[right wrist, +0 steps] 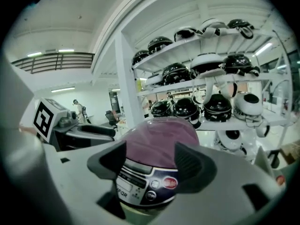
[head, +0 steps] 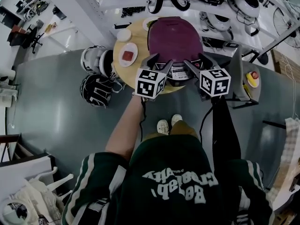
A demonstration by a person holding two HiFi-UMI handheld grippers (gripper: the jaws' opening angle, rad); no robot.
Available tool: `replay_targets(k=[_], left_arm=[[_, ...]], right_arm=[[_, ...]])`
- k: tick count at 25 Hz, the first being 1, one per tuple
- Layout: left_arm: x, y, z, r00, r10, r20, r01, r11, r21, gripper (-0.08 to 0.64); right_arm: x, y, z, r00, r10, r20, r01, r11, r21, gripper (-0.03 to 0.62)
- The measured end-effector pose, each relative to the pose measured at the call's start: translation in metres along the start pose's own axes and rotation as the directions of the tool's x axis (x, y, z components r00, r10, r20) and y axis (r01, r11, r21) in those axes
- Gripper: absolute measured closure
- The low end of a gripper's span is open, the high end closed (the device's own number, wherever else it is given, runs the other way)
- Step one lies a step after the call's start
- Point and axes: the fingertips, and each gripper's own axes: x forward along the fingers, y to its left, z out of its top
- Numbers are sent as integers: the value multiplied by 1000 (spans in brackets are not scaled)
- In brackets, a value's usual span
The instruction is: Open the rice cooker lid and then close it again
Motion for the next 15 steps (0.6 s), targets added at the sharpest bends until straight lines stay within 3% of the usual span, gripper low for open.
replay_targets(k=[8, 15], left_arm=[[-48, -9, 55, 976, 82, 200, -86, 996, 14, 342], [-74, -30, 77, 952, 145, 268, -169, 983, 67, 342]], right_arm=[[-48, 10, 41, 979, -46, 196, 57, 997, -53, 255], [-77, 8, 65, 962, -20, 272, 52, 992, -111, 261]])
